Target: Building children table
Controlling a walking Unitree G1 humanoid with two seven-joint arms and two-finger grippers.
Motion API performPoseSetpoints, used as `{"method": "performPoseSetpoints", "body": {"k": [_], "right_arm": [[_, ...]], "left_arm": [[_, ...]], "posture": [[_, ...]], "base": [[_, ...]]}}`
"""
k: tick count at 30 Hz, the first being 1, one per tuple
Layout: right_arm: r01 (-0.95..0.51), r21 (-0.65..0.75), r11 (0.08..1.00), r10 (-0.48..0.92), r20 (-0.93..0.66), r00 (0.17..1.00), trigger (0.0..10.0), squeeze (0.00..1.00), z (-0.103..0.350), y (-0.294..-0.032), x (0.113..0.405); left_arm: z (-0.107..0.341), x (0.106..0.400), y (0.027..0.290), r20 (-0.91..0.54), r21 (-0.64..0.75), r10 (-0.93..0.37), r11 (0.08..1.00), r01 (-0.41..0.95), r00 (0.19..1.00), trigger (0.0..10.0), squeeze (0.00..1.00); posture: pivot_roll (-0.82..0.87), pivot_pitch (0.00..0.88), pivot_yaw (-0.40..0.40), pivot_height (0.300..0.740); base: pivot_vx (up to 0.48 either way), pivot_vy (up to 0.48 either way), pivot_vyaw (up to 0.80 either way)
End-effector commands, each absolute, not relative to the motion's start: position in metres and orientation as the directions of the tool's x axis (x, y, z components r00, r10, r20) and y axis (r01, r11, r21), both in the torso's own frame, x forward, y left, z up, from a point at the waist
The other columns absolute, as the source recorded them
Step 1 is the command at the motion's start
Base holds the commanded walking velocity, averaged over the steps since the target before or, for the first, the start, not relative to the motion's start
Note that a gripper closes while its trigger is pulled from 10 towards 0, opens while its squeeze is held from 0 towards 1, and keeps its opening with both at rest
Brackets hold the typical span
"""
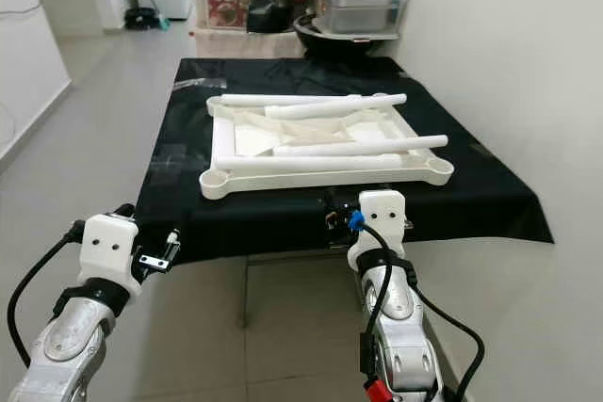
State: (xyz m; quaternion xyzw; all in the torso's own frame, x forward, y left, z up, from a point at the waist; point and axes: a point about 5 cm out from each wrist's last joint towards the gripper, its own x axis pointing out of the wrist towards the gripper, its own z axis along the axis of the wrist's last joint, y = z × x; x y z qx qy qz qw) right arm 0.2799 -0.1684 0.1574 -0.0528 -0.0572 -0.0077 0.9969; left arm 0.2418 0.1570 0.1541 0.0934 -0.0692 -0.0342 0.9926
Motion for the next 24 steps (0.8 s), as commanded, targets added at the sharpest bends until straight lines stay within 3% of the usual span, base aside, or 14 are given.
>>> {"method": "performPoseSetpoints", "body": {"k": [1,24], "right_arm": [[0.022,-0.114,0.993,-0.009,0.118,0.993,10.0,0.00,0.157,-0.169,0.281],[0.008,-0.048,0.999,0.000,0.170,0.986,10.0,0.00,0.178,-0.168,0.303]], "left_arm": [[0.155,0.243,0.155,0.136,0.184,-0.090,0.981,0.064,0.987,10.0,0.00],[0.164,0.246,0.151,0.189,0.194,-0.095,0.979,0.058,0.977,10.0,0.00]], "posture": [[-0.01,0.000,-0.043,0.740],[0.00,0.000,-0.064,0.740]], "base": [[0.360,0.000,0.00],[0.330,0.000,0.00]]}}
